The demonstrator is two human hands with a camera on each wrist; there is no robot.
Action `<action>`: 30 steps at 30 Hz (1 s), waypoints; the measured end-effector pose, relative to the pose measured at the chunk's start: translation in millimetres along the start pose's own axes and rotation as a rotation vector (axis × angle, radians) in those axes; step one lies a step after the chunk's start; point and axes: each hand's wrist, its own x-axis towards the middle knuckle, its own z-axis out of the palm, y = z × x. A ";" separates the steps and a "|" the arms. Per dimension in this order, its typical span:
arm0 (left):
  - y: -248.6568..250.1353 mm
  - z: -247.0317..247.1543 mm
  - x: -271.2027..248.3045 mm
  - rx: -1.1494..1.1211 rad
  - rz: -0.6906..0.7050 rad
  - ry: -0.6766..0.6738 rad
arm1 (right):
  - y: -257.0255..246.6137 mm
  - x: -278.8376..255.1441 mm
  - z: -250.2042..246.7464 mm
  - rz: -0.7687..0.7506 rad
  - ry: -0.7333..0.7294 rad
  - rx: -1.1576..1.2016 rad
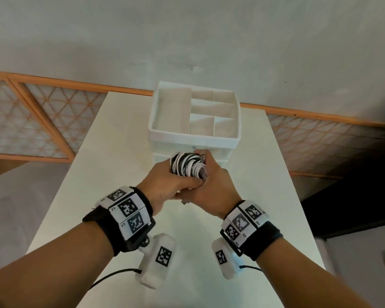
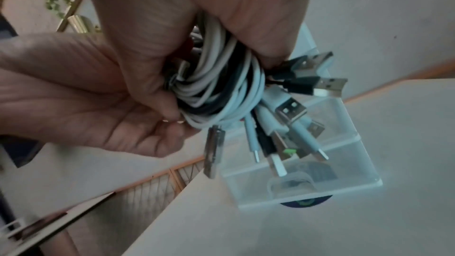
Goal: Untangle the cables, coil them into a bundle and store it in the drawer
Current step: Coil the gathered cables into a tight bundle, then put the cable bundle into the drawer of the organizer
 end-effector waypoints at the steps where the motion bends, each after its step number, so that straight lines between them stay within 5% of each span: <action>1: -1.7 4.9 1.5 -0.039 -0.012 -0.001 | 5.2 0.9 -1.2 -0.003 0.000 -0.012; 9: -39.2 25.9 6.4 -0.141 -0.121 0.044 | 45.0 2.1 3.2 0.013 -0.067 -0.174; 14: -57.8 24.8 13.4 0.043 -0.156 0.117 | 57.7 4.0 9.8 0.063 -0.088 -0.429; 20: -45.2 3.5 31.9 -0.004 -0.223 -0.100 | 61.9 22.1 -8.5 0.160 0.005 -0.470; 27: -32.4 -1.7 82.3 -0.431 -0.393 0.202 | 58.2 25.3 -28.5 0.226 0.123 -0.409; 30: -30.7 2.3 96.0 -0.563 -0.390 0.226 | 57.5 19.4 -29.8 0.231 0.126 -0.375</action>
